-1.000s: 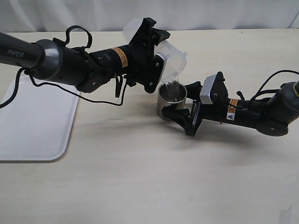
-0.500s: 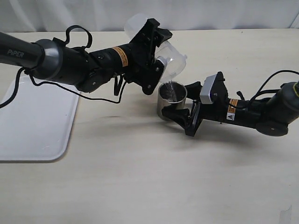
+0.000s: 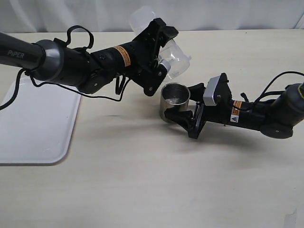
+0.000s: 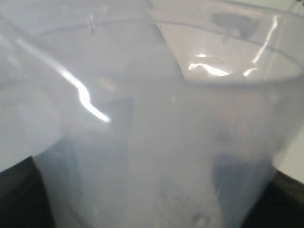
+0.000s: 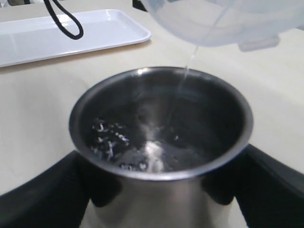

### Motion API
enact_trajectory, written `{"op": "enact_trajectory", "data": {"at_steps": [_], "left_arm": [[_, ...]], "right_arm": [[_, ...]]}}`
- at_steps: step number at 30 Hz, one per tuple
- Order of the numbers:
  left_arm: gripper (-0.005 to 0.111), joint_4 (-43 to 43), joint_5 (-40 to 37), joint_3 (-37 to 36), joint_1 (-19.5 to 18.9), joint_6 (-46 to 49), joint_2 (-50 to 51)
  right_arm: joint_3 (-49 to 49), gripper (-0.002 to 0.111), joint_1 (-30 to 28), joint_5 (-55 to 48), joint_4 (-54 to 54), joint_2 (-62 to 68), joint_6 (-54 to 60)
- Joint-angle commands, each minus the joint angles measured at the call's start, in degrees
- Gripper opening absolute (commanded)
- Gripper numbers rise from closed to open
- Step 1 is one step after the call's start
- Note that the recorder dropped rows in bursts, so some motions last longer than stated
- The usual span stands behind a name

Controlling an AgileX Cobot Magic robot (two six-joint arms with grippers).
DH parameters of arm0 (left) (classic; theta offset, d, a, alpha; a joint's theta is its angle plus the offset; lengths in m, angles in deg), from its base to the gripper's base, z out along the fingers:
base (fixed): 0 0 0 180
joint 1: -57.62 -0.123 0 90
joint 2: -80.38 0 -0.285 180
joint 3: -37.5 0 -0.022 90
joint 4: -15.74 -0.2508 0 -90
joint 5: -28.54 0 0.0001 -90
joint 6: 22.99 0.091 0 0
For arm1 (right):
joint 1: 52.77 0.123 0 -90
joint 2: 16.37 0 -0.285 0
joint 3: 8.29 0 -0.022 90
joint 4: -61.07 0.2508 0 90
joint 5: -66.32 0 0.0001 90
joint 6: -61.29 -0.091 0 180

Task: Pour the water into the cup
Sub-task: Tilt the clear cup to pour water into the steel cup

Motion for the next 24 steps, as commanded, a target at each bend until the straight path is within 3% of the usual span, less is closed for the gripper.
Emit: {"op": "enact_trajectory", "data": {"at_steps": [1,24], "left_arm": [[0.0,0.8,2.67,0.53,0.82,1.59,-0.21],[0.0,1.75,3.1,0.53,1.19,4.04,-0.21]], "right_arm": [[-0.45,0.004,0.0,1.36,-0.23,0.03,0.01],[-0.45,0.004,0.0,1.36,-0.23,0.03,0.01]]}}
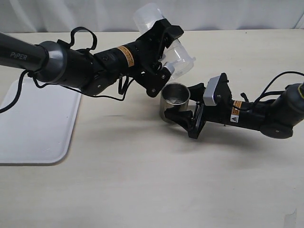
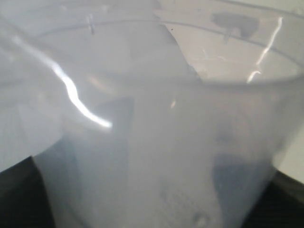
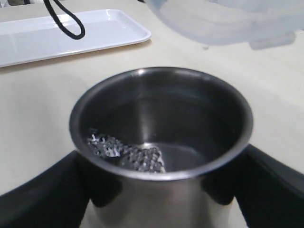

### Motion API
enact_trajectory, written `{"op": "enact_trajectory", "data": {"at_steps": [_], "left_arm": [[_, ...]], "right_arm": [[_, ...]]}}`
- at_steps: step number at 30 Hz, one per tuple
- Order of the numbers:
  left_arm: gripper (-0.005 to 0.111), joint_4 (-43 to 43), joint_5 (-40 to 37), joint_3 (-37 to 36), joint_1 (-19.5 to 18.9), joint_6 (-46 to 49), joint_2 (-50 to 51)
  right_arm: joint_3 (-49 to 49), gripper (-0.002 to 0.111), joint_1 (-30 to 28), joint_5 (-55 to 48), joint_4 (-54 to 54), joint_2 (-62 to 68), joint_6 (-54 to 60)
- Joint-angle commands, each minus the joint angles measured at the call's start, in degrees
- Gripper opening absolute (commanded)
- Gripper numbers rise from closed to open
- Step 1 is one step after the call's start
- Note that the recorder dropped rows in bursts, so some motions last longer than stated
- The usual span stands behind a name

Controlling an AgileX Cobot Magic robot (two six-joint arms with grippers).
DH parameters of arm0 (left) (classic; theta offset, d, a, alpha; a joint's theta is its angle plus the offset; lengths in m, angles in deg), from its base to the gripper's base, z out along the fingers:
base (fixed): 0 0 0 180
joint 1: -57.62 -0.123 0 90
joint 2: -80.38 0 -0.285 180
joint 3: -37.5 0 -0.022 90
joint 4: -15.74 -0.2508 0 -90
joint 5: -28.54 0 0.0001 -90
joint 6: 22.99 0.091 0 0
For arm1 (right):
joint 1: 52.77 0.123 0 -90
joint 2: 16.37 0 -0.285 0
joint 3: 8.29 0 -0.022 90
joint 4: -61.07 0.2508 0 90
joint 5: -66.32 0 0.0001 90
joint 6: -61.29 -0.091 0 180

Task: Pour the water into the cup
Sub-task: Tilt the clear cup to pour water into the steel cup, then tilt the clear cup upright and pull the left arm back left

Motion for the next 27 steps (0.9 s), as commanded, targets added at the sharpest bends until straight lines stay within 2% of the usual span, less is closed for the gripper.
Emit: {"op": "enact_trajectory", "data": {"at_steps": [1,22,27], "left_arm": [[0.0,0.69,1.39,0.43,0.1,-0.2,-0.21],[0.0,0.69,-2.41,0.31,0.1,-1.99,-0.21],[0.0,0.69,-5.18,0.31,1.58,-1.99,-0.21]], "right_arm": [[-0.45,0.004,0.0,1.36,-0.23,0.03,0.01],[-0.45,0.004,0.0,1.36,-0.23,0.03,0.01],[-0.45,0.004,0.0,1.36,-0.23,0.03,0.01]]}}
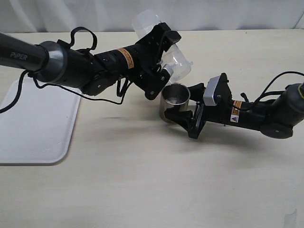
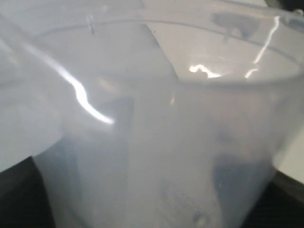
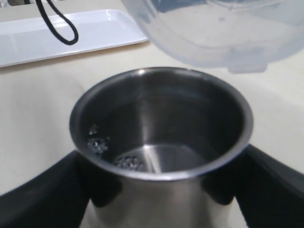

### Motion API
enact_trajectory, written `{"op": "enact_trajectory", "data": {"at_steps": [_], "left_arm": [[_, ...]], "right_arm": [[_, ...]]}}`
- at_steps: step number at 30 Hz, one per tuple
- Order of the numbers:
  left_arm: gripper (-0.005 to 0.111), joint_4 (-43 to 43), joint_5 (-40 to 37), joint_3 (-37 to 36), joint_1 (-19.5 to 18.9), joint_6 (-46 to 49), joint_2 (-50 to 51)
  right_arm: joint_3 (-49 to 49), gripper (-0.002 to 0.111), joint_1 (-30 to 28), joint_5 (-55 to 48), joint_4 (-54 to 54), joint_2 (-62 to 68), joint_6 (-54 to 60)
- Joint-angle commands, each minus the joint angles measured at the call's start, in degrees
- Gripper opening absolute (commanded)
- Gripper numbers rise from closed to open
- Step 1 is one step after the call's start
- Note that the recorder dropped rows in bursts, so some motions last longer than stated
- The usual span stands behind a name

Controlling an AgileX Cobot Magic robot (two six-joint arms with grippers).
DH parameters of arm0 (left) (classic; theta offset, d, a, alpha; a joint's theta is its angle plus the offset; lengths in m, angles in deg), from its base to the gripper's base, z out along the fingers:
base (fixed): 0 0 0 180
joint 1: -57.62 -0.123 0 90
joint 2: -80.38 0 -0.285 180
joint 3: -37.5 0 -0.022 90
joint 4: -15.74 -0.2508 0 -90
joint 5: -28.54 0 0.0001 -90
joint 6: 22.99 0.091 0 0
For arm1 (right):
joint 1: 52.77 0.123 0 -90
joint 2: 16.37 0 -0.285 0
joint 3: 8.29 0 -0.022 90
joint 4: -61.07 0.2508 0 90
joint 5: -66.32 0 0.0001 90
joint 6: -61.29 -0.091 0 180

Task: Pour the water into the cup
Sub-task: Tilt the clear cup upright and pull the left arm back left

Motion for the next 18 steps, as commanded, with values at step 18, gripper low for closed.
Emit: {"op": "enact_trajectory", "data": {"at_steps": [18], "left_arm": [[0.0,36.27,-0.83,0.22,1.0,-42.73,-2.71]], "right_arm": [[-0.45,0.004,0.0,1.36,-0.23,0.03,0.01]]}}
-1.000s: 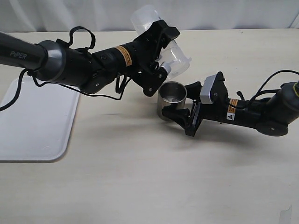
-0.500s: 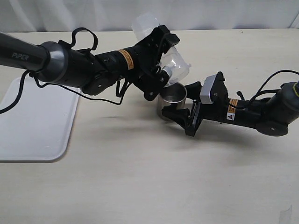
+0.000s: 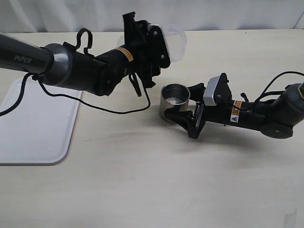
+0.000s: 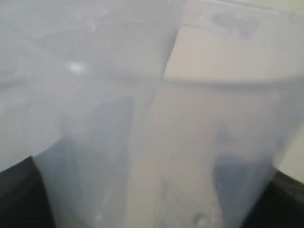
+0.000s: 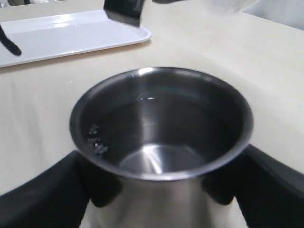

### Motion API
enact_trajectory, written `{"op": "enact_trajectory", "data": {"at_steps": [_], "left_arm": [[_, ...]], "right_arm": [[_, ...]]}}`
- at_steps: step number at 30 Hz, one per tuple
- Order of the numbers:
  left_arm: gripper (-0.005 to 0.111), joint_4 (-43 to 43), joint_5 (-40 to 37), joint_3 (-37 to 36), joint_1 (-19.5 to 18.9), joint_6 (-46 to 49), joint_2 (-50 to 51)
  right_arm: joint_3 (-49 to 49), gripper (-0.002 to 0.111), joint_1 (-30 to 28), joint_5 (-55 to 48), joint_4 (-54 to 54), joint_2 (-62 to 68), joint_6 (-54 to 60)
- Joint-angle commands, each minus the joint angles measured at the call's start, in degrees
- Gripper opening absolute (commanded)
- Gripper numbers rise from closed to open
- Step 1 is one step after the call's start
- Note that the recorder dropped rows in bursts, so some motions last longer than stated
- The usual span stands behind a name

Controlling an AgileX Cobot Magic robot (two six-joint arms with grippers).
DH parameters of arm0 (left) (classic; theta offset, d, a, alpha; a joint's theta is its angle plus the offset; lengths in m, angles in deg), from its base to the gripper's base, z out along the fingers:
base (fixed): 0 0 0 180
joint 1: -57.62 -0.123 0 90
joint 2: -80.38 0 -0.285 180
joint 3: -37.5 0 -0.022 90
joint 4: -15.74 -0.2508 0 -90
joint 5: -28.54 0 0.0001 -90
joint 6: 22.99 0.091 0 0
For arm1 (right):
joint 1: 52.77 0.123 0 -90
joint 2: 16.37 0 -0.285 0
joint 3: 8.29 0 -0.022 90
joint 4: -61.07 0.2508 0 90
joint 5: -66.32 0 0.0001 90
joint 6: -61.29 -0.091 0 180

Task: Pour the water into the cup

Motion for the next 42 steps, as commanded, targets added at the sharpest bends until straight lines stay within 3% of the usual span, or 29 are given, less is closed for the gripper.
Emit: {"op": "enact_trajectory", "data": {"at_steps": [1,8,15,24,31,42], "left_arm": [[0.0,10.19,-0.08,0.22,-1.86,-10.28,-3.09],[0.0,7.3,-2.87,0.22,-9.23,-30.33,-6.63],[0.0,-5.49,-4.48,0.22,-19.09,-49.87,-7.35],[0.0,-8.57,-1.66,0.22,-31.63,-55.62,-7.35],[0.0,-29.27,3.93,0.22,-41.86,-77.91,-5.46],[0.0,-30.34,13.11,0.35,-50.24,-78.2,3.44]], "right_arm": [[-0.45,0.004,0.0,1.36,-0.23,0.03,0.01],[-0.45,0.004,0.0,1.36,-0.23,0.03,0.01],[-0.45,0.004,0.0,1.36,-0.23,0.03,0.01],[-0.45,0.004,0.0,1.36,-0.23,0.03,0.01],[-0.45,0.004,0.0,1.36,-0.23,0.03,0.01],[-0.45,0.004,0.0,1.36,-0.23,0.03,0.01]]}}
